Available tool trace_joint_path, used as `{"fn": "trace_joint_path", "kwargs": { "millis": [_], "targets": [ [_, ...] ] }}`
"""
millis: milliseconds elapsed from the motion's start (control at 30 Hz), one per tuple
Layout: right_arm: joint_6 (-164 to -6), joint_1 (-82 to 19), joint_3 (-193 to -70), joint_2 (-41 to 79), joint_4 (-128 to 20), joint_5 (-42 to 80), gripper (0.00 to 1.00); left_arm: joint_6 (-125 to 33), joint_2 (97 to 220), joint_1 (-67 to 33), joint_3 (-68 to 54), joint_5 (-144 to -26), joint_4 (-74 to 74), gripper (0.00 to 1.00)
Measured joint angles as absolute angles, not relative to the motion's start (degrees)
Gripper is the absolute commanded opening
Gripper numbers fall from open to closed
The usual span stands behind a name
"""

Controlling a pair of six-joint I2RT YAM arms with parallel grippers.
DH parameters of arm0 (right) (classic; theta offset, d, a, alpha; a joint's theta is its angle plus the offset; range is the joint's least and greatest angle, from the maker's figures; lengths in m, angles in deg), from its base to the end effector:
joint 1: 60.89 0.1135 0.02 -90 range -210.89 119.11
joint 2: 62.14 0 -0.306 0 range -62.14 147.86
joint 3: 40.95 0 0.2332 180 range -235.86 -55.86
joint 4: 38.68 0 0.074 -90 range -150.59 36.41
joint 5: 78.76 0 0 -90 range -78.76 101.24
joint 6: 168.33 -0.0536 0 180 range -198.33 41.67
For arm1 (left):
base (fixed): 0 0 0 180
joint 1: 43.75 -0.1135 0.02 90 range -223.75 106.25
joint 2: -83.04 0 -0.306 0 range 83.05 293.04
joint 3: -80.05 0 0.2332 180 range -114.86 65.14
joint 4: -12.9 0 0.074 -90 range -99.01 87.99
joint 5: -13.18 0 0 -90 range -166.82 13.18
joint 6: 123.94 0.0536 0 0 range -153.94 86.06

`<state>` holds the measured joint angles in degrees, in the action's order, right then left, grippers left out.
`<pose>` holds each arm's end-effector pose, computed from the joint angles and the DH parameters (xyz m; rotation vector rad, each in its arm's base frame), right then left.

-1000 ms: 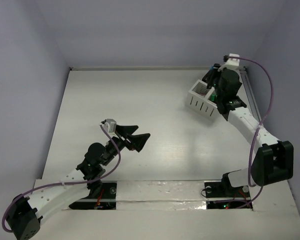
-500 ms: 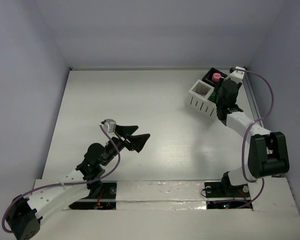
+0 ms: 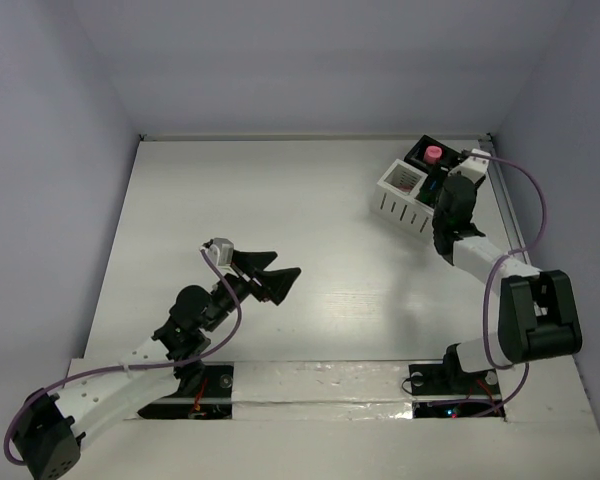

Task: Sort the stationery into containers
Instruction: Place the pen in the storage box, then reset both arms

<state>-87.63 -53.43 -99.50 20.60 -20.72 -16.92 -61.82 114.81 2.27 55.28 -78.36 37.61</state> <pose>0.3152 0.0158 0.3083 0.3926 1.6233 -0.1914 0.0773 -0.0822 0.2850 0.2365 1.3242 -1.1213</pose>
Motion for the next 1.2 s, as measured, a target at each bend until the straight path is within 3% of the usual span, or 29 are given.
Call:
{"fn": "trace_joint_path", "kwargs": {
  "millis": [67, 133, 300, 333, 400, 567, 767, 1000, 1200],
  "targets": [
    [-88.0, -53.4, -99.3, 18.6, -20.8, -16.5, 0.92, -61.8, 115.1, 2.3, 55.3, -78.4, 37.6, 0.99],
    [-88.4, -53.4, -99.3, 16.3, -21.2, -15.9, 1.0, -61.8, 115.1, 2.3, 55.3, -78.3, 37.5, 0.99],
    [-90.5, -53.4, -100.7, 9.1, -27.2, -12.3, 0.95, -61.8, 115.1, 2.3, 55.3, -76.5, 37.0, 0.99],
    [-91.4, -53.4, -101.2, 7.2, -29.1, -11.0, 1.0, -61.9, 115.1, 2.3, 55.3, -75.8, 36.7, 0.99],
    [-93.6, -53.4, -102.2, 2.1, -33.6, -7.0, 1.0, -62.1, 115.1, 2.3, 55.1, -74.5, 35.6, 0.99],
    [-99.8, -53.4, -102.7, -13.8, -42.3, 11.4, 1.0, -63.5, 115.0, 2.3, 50.7, -71.1, 27.5, 0.99],
    [-104.0, -53.3, -99.9, -32.5, -52.7, 29.7, 1.0, -64.1, 111.1, 2.3, 36.9, -63.9, 12.5, 0.99],
    [-104.0, -53.3, -99.2, -48.6, -65.3, 31.2, 1.0, -64.1, 100.0, 2.3, 30.2, -57.1, 5.6, 0.99],
    [-103.7, -53.3, -99.2, -51.2, -72.1, 29.7, 1.0, -65.4, 94.4, 2.3, 32.1, -55.8, -0.2, 0.99]
  ]
}}
